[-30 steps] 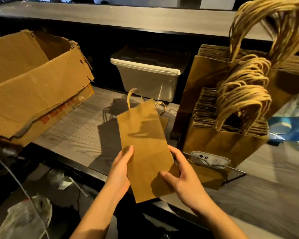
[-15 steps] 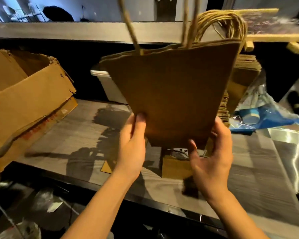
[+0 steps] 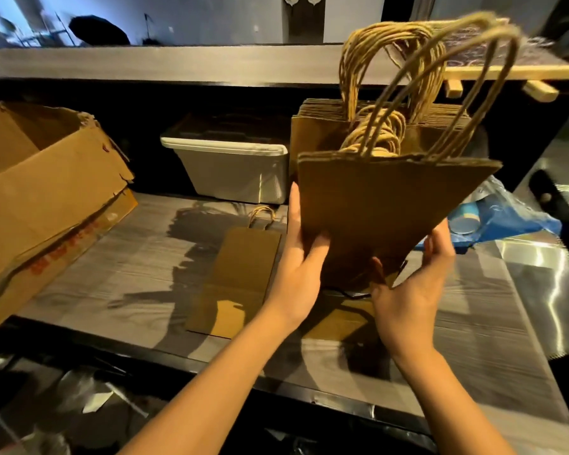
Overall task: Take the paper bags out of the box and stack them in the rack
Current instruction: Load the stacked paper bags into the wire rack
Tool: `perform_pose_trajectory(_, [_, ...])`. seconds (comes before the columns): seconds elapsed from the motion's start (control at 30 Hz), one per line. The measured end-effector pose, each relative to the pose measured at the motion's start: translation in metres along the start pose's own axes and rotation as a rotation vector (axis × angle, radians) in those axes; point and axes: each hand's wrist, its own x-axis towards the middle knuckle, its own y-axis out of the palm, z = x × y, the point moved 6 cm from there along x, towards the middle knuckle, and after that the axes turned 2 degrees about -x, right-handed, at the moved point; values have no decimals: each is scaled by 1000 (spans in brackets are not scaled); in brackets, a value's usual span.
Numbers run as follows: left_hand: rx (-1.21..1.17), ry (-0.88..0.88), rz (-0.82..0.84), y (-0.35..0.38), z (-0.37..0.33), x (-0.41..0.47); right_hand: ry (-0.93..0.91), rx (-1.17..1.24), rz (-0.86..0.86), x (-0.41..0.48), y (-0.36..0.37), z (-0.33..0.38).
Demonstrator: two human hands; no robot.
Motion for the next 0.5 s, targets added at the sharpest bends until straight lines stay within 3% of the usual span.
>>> perform_pose_trajectory(0.13, [76,-81,10,1,27,-6,203,-87,153,-22,8,-24])
perform_pose_trajectory(0.5, [345,-338,38,-14,97,-18,170,-458,338,-68,23,-37])
